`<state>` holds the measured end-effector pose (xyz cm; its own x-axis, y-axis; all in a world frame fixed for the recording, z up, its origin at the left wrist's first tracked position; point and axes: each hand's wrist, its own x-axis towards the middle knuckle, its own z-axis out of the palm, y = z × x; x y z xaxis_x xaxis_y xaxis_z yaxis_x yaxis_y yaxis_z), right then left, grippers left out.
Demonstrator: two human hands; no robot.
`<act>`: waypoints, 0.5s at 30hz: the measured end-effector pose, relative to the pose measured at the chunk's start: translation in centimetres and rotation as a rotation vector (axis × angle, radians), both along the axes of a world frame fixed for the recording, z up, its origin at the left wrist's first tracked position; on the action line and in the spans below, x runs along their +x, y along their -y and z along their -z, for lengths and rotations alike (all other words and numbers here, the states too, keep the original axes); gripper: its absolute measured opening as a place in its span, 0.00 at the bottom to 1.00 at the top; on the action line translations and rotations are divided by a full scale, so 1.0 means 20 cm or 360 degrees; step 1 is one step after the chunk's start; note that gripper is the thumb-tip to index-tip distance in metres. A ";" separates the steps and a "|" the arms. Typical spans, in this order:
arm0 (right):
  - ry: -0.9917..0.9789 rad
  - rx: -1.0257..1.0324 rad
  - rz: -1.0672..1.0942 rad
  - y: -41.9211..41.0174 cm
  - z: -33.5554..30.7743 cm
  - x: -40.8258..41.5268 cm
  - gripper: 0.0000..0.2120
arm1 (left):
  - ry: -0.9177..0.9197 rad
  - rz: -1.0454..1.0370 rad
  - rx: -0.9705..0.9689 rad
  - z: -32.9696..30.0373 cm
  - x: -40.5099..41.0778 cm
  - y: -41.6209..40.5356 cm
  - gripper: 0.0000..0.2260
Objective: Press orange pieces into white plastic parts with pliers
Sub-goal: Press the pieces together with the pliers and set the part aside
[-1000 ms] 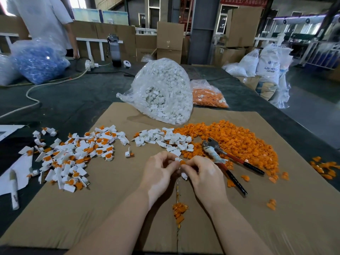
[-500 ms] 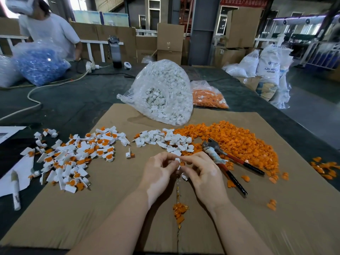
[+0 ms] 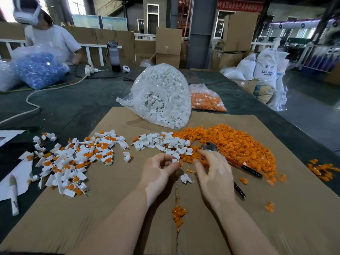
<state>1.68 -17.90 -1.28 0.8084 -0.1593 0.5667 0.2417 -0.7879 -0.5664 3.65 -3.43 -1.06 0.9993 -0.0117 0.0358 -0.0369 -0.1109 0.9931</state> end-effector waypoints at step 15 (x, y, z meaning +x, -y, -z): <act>-0.1033 -0.0738 0.0603 0.22 -0.16 0.06 0.19 | -0.0186 -0.0049 -0.0187 -0.01 0.03 -0.01 0.03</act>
